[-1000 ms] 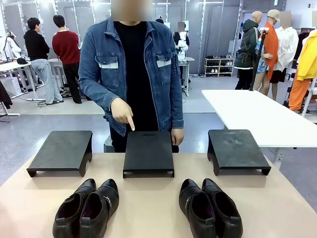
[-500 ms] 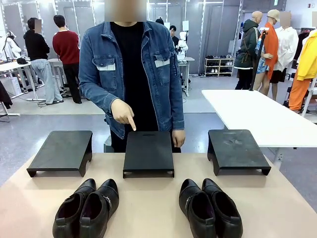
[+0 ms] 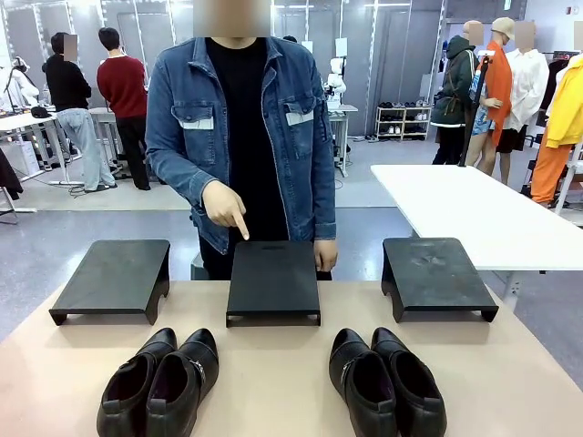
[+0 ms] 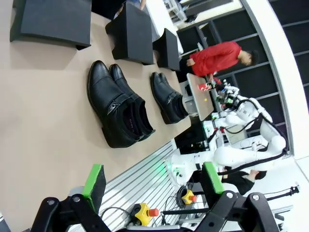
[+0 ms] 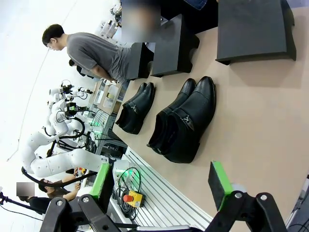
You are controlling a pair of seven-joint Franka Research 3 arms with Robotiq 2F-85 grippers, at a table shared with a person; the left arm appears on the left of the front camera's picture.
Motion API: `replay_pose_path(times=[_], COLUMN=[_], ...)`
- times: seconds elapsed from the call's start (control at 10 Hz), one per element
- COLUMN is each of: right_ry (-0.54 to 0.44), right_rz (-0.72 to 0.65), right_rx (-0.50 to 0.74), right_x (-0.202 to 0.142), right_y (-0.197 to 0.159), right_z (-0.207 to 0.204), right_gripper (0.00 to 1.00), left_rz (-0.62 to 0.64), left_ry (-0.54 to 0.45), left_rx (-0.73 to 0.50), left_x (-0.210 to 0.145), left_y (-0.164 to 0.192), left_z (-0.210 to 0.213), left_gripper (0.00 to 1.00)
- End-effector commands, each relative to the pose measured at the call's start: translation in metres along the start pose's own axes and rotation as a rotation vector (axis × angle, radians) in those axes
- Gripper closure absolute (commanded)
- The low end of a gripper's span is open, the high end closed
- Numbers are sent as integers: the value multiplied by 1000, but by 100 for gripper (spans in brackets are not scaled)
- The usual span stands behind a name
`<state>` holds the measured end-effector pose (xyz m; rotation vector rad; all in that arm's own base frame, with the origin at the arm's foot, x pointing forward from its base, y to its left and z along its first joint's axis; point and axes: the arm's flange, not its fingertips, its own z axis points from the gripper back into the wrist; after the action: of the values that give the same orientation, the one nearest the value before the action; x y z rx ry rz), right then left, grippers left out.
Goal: Place the shoes on the stand as instructed by the person.
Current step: Pick up one pair of Shoes and place it on the Shoes Stand indicated by the person.
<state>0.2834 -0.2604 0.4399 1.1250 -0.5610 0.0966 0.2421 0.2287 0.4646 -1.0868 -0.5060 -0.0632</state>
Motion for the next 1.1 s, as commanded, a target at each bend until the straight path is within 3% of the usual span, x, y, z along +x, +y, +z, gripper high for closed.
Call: replay_pose_path(times=[0.0,0.3,0.4,0.5,0.7,1.0], right_ry=[-6,-6,-6,-6,-6,-6], right_rz=[4,4,4,4,4,4], right_rx=[8,8,8,8,8,8], right_x=[1,1,1,1,1,1], right_y=[1,1,1,1,1,1], right_z=[0,0,0,0,0,0], right_gripper=[0,0,0,0,0,0], left_rz=[-46,-115,-78,-76,-78,-51], left_ry=[148,382,403,428,444,414], left_rx=[132,308,474,516,669,818], left_x=[29,54,50,43,28,1], left_y=[-62,-154,-185,-208,-233,-237], left_z=[-25,-102,-135,-166,-224,-302], left_gripper=[0,0,0,0,0,0])
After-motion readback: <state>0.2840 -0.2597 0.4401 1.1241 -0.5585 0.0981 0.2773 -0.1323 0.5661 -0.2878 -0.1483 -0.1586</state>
